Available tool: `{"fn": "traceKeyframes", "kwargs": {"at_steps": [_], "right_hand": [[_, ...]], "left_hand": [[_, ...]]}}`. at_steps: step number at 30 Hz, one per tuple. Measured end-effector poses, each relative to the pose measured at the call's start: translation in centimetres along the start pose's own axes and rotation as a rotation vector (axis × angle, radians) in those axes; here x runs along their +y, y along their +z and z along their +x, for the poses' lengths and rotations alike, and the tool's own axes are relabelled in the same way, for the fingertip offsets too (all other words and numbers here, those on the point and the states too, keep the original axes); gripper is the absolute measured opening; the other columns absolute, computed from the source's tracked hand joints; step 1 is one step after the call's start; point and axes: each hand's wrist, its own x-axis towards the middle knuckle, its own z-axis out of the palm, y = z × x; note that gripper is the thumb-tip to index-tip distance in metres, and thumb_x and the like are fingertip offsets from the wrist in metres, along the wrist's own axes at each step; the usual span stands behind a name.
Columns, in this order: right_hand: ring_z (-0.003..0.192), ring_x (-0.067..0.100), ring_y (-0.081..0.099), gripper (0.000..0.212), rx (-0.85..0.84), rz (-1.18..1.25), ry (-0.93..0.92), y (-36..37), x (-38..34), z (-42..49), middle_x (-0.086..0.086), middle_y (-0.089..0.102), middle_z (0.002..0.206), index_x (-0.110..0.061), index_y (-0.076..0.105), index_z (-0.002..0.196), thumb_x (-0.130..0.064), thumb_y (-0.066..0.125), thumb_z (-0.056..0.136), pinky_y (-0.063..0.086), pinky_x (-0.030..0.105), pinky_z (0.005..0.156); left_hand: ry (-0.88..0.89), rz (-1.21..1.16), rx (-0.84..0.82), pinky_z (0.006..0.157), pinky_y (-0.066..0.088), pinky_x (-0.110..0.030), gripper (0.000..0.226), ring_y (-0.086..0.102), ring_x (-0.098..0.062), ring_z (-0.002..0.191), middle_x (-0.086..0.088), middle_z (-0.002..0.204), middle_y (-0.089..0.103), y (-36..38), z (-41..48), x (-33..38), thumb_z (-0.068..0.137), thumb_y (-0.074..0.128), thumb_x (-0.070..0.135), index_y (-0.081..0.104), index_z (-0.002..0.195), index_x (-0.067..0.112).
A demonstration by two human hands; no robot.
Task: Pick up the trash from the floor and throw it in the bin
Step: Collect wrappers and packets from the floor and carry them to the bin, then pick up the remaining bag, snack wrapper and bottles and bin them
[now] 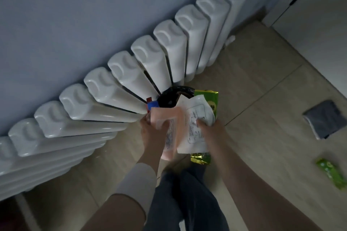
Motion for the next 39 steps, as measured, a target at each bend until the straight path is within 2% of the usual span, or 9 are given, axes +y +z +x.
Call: {"fn": "traceKeyframes", "kwargs": {"at_steps": [5,8,10,14,17,22,25,31,39], "right_hand": [[0.087,0.021,0.058,0.066,-0.061,-0.132,-0.14,5.5,1.0,9.0,0.007,0.06,0.11,-0.007,0.036,0.134,-0.041,0.064,0.085,0.049,0.031,0.073],[0.132,0.03,0.04,0.098,-0.129,-0.311,-0.176,8.1,3.3,14.9,0.014,0.035,0.149,-0.008,0.011,0.149,-0.048,0.067,0.079,0.038,0.04,0.108],[0.14,0.031,0.028,0.095,-0.094,-0.501,-0.239,8.6,4.8,16.9,0.015,0.027,0.153,-0.01,0.009,0.15,-0.05,0.062,0.082,0.03,0.041,0.114],[0.134,0.037,0.037,0.076,0.11,-0.754,-0.513,6.5,5.5,14.6,0.021,0.04,0.144,-0.007,0.029,0.144,-0.042,0.062,0.085,0.038,0.047,0.109],[0.143,0.034,0.021,0.077,0.086,-1.021,-0.549,2.8,5.2,11.2,0.016,0.024,0.154,-0.012,0.021,0.147,-0.042,0.059,0.087,0.028,0.046,0.114],[0.147,0.033,0.006,0.065,0.186,-1.002,-0.528,-5.4,5.0,7.4,0.012,0.014,0.158,-0.014,0.018,0.148,-0.032,0.048,0.093,0.02,0.049,0.116],[0.145,0.037,0.015,0.063,0.327,-0.954,-0.479,-10.2,7.2,6.7,0.016,0.027,0.154,-0.01,0.029,0.146,-0.019,0.057,0.09,0.029,0.055,0.111],[0.127,0.043,0.048,0.078,0.442,-0.891,-0.339,-20.5,14.7,7.5,0.021,0.057,0.132,-0.005,0.054,0.129,-0.028,0.085,0.061,0.051,0.057,0.09],[0.118,0.044,0.057,0.079,0.517,-0.786,-0.125,-34.7,24.5,6.8,0.021,0.064,0.121,-0.004,0.062,0.119,-0.024,0.091,0.048,0.053,0.059,0.083]], "left_hand": [[-0.019,-0.013,-0.086,0.095,0.046,-0.046,0.082,0.055,-0.026,0.109,-0.006,0.12,0.053,5.5,8.2,-3.1,0.066,0.076,0.034,0.035,0.133,0.011],[-0.034,0.124,-0.208,0.112,0.031,-0.05,0.109,0.033,-0.034,0.138,-0.015,0.15,0.033,8.7,12.8,-5.7,0.065,0.077,0.045,0.015,0.149,0.013],[0.009,0.237,-0.234,0.117,0.021,-0.048,0.107,0.02,-0.031,0.144,-0.013,0.157,0.021,9.7,14.4,-7.0,0.074,0.07,0.047,0.005,0.151,0.012],[0.416,0.705,-0.213,0.119,0.012,-0.04,0.091,0.012,-0.028,0.147,-0.011,0.158,0.016,8.9,12.2,-6.4,0.084,0.058,0.048,0.008,0.15,0.011],[0.739,1.036,-0.223,0.118,0.011,-0.038,0.082,0.013,-0.027,0.146,-0.01,0.157,0.019,7.9,9.0,-3.8,0.086,0.056,0.045,0.014,0.149,0.013],[1.134,1.146,-0.209,0.104,0.037,-0.051,0.07,0.044,-0.04,0.13,-0.019,0.136,0.052,9.8,3.4,1.2,0.07,0.076,0.027,0.05,0.131,0.005],[1.261,1.201,-0.259,0.098,0.043,-0.052,0.071,0.05,-0.042,0.125,-0.022,0.128,0.058,12.9,-0.3,3.1,0.064,0.081,0.026,0.055,0.124,0.001],[1.436,1.24,-0.308,0.085,0.052,-0.052,0.085,0.061,-0.044,0.109,-0.023,0.117,0.064,22.5,-7.9,3.6,0.054,0.084,0.028,0.039,0.122,0.007],[1.651,1.275,-0.483,0.091,0.049,-0.049,0.091,0.061,-0.04,0.113,-0.017,0.119,0.065,35.8,-19.7,3.9,0.046,0.087,0.037,0.045,0.121,0.009]]}}
